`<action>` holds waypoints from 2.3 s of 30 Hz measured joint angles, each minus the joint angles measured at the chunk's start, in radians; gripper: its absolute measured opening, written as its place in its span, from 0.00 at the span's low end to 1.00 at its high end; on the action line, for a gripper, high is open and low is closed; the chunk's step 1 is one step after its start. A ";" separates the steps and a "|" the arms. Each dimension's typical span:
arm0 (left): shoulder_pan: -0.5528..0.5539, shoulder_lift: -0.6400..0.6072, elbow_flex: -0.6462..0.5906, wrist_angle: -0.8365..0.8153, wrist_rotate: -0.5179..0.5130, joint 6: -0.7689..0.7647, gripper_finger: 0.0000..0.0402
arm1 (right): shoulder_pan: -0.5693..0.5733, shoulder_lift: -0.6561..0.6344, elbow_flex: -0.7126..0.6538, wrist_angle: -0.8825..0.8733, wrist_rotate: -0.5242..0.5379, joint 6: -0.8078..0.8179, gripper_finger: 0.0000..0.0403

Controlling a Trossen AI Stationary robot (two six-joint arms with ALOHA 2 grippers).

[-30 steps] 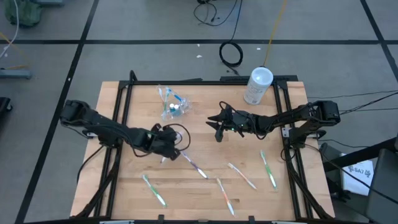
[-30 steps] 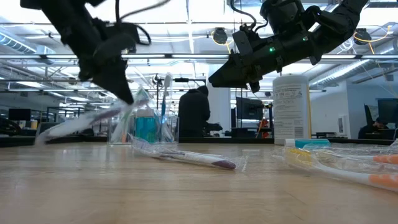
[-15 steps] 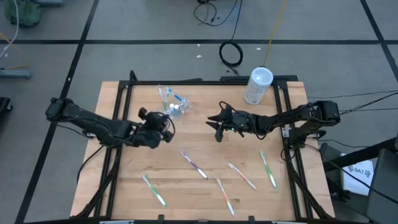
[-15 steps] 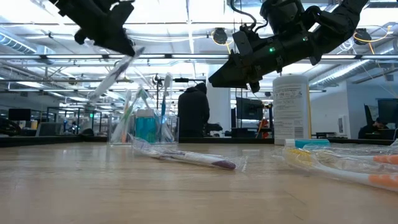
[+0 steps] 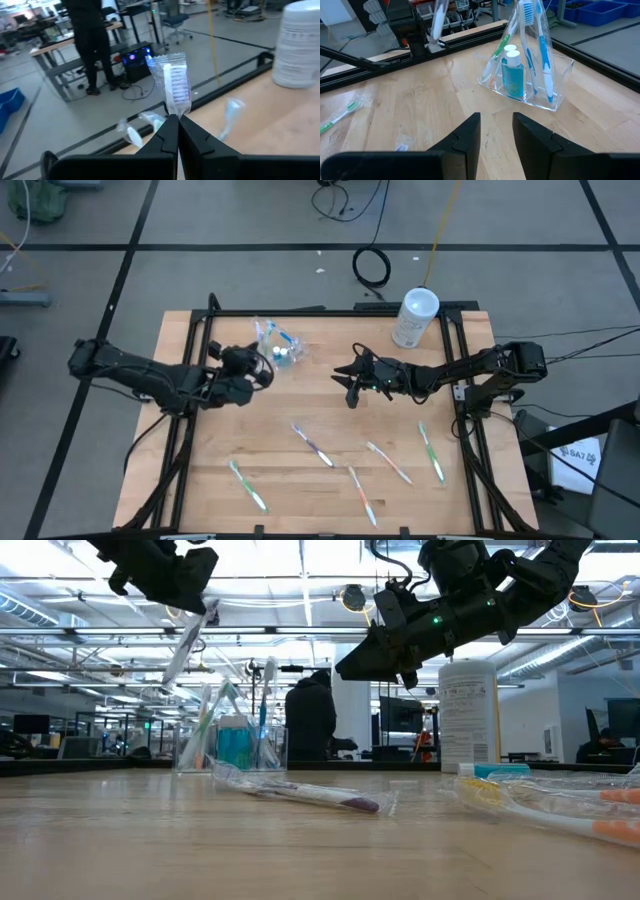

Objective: Pick & Place toothbrushing station
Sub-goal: Put the violet toothbrush into the transparent organizer

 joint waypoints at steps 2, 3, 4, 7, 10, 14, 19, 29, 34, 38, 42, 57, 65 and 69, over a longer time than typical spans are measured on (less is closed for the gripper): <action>0.024 0.000 0.000 0.000 -0.001 -0.014 0.01 | 0.000 0.000 0.000 0.000 0.000 0.000 0.26; 0.036 0.000 0.000 0.000 -0.002 -0.019 0.01 | 0.000 0.000 0.000 0.000 0.000 0.000 0.26; 0.047 0.000 0.000 0.000 -0.001 -0.025 0.01 | 0.000 0.000 0.000 0.000 0.000 0.000 0.26; 0.084 0.000 0.000 0.000 -0.004 -0.025 0.00 | 0.000 0.000 0.000 0.000 0.000 0.000 0.26; 0.121 0.018 0.000 0.001 -0.017 -0.025 0.01 | 0.000 0.000 0.000 0.000 0.000 0.000 0.26; 0.163 0.055 0.000 0.002 -0.039 -0.032 0.01 | 0.000 0.000 0.000 0.000 0.000 0.000 0.26; 0.203 0.134 0.000 0.060 -0.096 -0.029 0.00 | 0.000 0.000 0.000 0.000 0.000 -0.005 0.26; 0.248 0.253 0.000 0.145 -0.196 -0.004 0.01 | -0.002 0.000 0.000 0.000 0.000 -0.028 0.26; 0.255 0.302 0.000 0.150 -0.221 -0.060 0.01 | -0.002 0.000 0.000 0.000 0.000 -0.049 0.26; 0.255 0.338 0.000 0.151 -0.241 -0.078 0.01 | -0.002 0.000 0.000 0.000 0.000 -0.049 0.26; 0.254 0.369 0.000 0.149 -0.253 -0.108 0.01 | -0.002 0.000 0.000 0.000 0.000 -0.049 0.26; 0.273 0.387 0.000 -0.001 -0.213 -0.349 0.01 | 0.000 0.000 0.000 -0.001 0.000 -0.048 0.26; 0.273 0.387 -0.019 -0.011 -0.155 -0.474 0.01 | 0.000 0.000 0.000 -0.001 0.000 -0.048 0.26; 0.274 0.387 -0.039 -0.011 -0.139 -0.556 0.01 | 0.000 0.000 0.000 -0.001 0.000 -0.048 0.26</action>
